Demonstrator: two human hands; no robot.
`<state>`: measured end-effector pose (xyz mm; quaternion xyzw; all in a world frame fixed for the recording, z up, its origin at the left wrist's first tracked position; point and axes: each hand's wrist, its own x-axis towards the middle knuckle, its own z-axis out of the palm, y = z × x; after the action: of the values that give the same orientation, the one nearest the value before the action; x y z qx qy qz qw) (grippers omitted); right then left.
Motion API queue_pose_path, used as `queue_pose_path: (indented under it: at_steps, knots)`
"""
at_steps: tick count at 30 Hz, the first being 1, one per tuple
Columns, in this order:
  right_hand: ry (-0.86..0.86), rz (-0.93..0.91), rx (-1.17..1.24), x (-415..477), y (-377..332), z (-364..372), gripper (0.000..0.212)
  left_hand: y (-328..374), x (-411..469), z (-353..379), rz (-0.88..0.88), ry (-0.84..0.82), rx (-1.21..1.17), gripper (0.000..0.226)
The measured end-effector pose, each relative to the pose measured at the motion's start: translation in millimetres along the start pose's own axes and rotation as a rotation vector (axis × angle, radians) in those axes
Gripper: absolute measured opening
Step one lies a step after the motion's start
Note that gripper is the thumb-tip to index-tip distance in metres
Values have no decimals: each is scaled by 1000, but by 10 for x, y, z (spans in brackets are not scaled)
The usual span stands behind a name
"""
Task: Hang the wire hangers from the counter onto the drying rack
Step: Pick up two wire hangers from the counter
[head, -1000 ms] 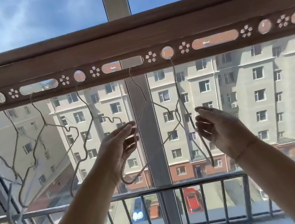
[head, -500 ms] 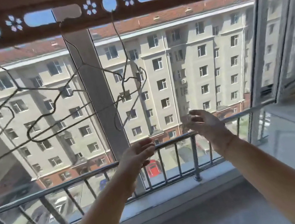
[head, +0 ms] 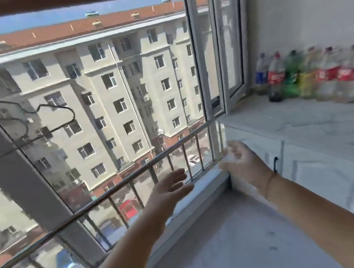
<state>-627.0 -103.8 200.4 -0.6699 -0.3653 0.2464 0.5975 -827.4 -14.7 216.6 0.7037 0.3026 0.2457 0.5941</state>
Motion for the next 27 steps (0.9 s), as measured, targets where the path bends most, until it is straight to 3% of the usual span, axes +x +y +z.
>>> queue_pose_path:
  at_steps: [5, 15, 19, 27]
  knots:
    - [151, 59, -30, 124, 322, -1010, 63, 71, 529, 936, -2, -116, -6, 43]
    - [362, 177, -18, 359, 1050, -2970, 37, 125, 1449, 2799, -17, -235, -14, 40]
    - [440, 206, -23, 395, 1272, -3621, 27, 105, 1751, 3449, -39, -294, -7, 39]
    - [617, 301, 4, 527, 1715, -4638, 28, 49, 2438, 4525, -90, -432, 69, 38]
